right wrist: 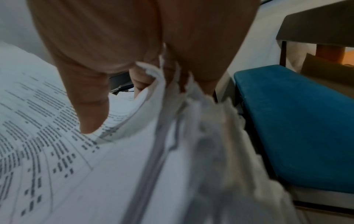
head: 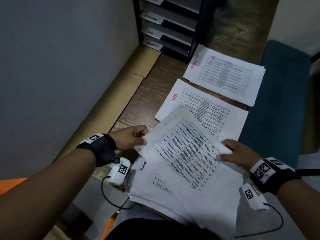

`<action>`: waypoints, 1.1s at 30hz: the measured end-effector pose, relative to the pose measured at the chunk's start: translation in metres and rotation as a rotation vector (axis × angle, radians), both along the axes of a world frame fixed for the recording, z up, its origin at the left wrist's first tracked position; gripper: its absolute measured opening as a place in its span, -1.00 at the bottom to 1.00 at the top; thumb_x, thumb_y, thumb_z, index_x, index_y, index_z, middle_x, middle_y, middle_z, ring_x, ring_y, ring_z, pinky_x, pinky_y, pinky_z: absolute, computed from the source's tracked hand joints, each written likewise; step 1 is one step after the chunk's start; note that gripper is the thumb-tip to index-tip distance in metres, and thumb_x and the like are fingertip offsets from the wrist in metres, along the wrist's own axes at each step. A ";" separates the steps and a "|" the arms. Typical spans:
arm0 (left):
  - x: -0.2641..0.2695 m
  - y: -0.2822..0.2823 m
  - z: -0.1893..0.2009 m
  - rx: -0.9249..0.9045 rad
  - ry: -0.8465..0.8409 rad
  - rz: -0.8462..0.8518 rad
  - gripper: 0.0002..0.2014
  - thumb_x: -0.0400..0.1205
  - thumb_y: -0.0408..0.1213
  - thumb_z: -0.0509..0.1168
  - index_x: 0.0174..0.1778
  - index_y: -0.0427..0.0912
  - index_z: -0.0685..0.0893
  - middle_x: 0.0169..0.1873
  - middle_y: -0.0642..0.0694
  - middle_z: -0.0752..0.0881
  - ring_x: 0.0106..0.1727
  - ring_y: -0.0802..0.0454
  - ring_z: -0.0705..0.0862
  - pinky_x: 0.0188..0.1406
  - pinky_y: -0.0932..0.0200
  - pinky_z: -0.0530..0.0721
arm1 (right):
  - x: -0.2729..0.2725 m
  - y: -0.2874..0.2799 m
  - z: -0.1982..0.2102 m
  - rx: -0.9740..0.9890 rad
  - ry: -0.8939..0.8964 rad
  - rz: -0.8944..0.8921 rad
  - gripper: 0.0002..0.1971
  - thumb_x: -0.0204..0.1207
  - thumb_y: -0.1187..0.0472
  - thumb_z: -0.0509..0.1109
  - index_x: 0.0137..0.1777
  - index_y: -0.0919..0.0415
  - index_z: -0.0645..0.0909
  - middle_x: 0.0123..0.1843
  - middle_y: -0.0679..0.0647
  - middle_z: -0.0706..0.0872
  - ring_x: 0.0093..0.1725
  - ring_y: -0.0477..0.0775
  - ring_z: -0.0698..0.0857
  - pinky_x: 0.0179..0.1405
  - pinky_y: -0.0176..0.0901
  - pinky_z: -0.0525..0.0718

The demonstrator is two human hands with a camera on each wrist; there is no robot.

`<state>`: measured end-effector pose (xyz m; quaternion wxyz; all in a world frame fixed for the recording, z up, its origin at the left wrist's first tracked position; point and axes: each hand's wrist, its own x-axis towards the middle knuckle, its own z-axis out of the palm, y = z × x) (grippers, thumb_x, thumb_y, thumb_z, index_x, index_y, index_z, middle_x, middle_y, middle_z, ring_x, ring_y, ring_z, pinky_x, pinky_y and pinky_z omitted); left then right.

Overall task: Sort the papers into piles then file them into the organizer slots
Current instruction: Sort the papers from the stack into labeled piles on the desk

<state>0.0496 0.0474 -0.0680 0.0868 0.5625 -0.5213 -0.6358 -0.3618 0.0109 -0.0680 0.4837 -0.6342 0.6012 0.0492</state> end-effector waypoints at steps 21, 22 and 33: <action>-0.084 -0.019 -0.003 0.037 0.164 0.497 -0.88 0.72 -0.31 0.27 0.13 -0.20 0.50 -0.28 -0.11 0.63 -0.42 0.12 0.55 -0.49 0.27 0.53 | 0.064 -0.007 0.016 0.251 -0.676 -0.621 -0.30 0.25 0.01 0.69 0.36 0.24 0.56 0.20 0.10 0.80 0.17 -0.01 0.78 0.13 -0.11 0.75; -0.088 -0.020 0.000 0.030 0.147 0.504 -0.89 0.71 -0.28 0.24 0.05 -0.16 0.43 -0.35 -0.07 0.51 -0.46 0.11 0.47 -0.53 0.25 0.53 | 0.069 -0.005 0.012 0.272 -0.656 -0.613 -0.12 0.10 -0.06 0.74 0.42 0.25 0.53 0.26 0.12 0.77 0.25 0.07 0.74 0.30 0.03 0.67; -0.029 -0.067 0.003 -0.303 -0.342 0.305 -0.93 0.73 -0.40 0.14 -0.06 -0.18 0.45 -0.31 -0.05 0.50 -0.22 -0.04 0.47 -0.24 0.06 0.42 | 0.100 -0.009 0.015 0.349 -0.735 -0.775 -0.69 0.67 0.50 0.19 0.35 0.30 0.56 -0.16 0.13 0.86 -0.35 -0.02 0.83 -0.49 -0.23 0.74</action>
